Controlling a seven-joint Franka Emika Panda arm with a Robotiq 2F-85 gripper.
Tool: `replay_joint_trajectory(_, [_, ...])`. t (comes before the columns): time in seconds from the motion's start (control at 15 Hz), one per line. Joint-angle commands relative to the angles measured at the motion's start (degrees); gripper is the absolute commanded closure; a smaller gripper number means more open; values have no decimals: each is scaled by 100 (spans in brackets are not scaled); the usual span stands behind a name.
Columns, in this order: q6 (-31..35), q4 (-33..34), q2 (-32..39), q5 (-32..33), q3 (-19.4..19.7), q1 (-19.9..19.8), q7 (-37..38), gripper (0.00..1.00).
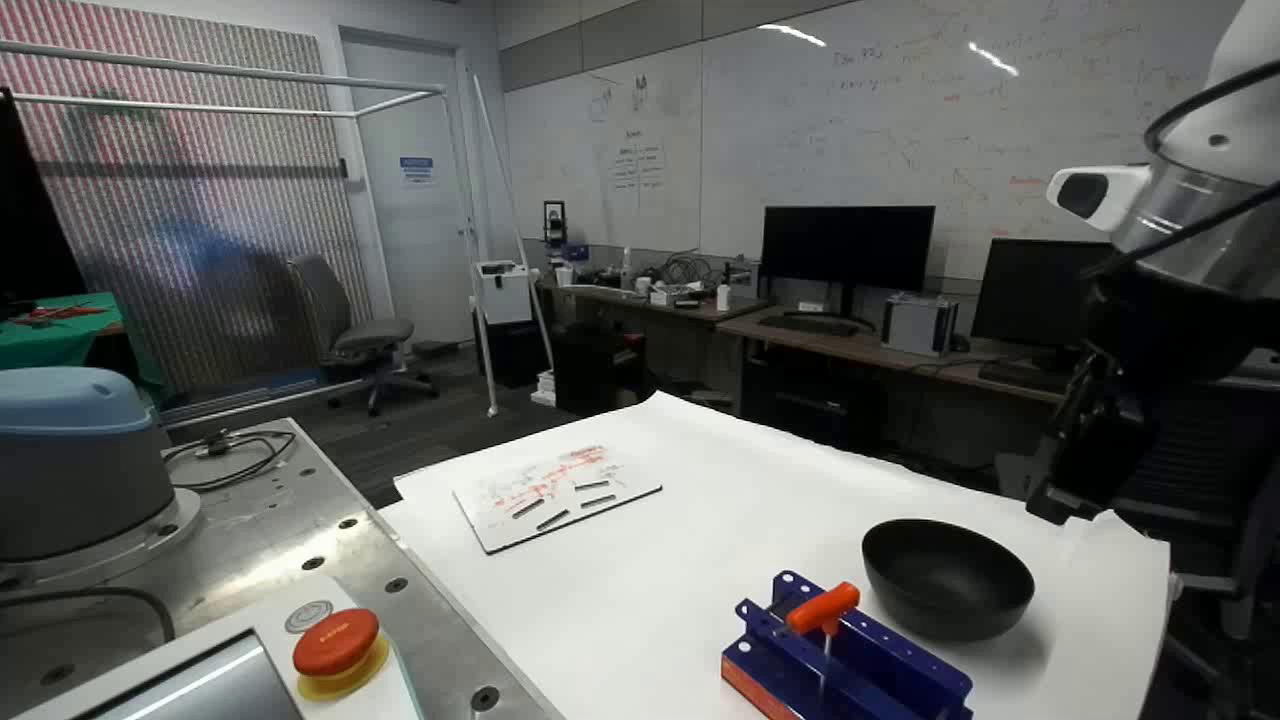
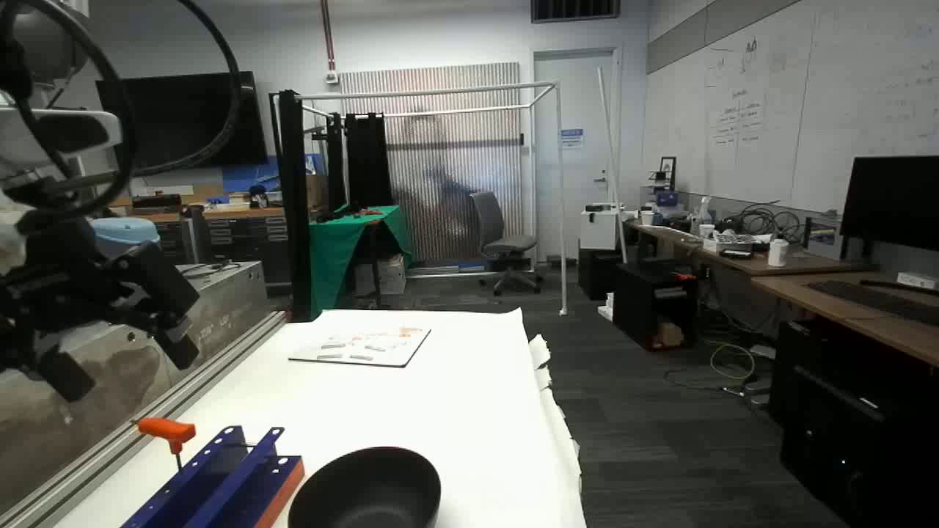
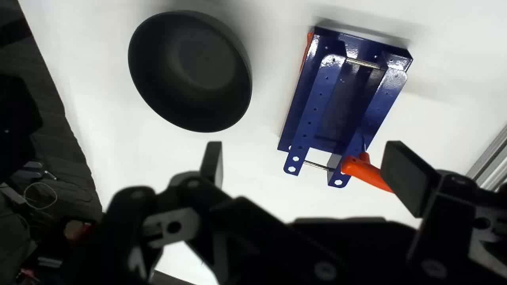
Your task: Pick up the orange object tool and put it in the bowl
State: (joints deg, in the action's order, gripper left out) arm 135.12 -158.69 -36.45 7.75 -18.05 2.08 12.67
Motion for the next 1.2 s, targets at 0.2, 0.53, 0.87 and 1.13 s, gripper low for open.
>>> replay_joint_trajectory(0.2, [-20,13,16,97,113,108,70,0])
replay_joint_trajectory(0.53, [-20,13,16,97,113,108,70,0])
replay_joint_trajectory(0.87, [-368,315,183,77,199,230,-282,0])
replay_joint_trajectory(1.13, [-1175,1329,987,201,168,328,-622,0])
